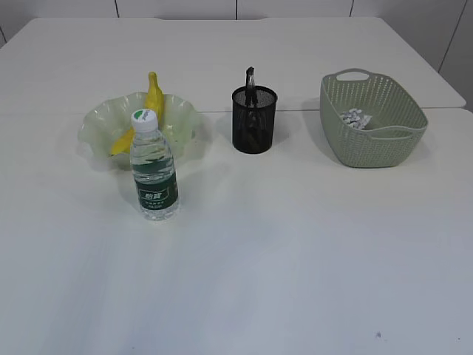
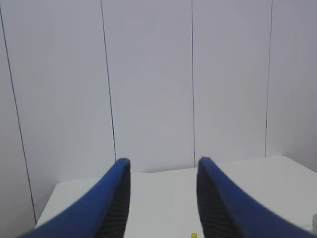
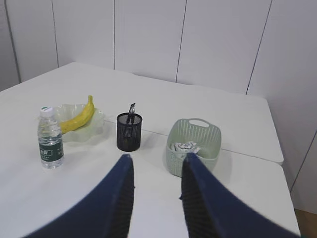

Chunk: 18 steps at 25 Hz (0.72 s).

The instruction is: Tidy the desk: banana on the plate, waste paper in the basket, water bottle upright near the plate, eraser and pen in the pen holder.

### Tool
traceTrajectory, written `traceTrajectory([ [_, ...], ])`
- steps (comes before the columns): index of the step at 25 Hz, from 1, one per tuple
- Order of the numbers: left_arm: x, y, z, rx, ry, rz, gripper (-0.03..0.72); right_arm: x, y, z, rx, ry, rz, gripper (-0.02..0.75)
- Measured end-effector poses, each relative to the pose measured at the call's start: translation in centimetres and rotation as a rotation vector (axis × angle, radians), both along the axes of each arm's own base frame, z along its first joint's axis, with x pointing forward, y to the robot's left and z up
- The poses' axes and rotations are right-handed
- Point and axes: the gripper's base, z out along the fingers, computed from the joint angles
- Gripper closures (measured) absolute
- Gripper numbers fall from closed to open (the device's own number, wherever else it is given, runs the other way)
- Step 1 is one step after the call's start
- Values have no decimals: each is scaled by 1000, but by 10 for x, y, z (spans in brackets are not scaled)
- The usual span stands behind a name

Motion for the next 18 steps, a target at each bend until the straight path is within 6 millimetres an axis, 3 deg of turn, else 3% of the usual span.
traceTrajectory([
  [7, 1, -1, -2, 5, 3, -3, 391, -2, 5, -26, 24, 28, 54, 489],
  [18, 6, -9, -21, 42, 39, -52, 420, 19, 18, -56, 17, 188, 95, 489],
])
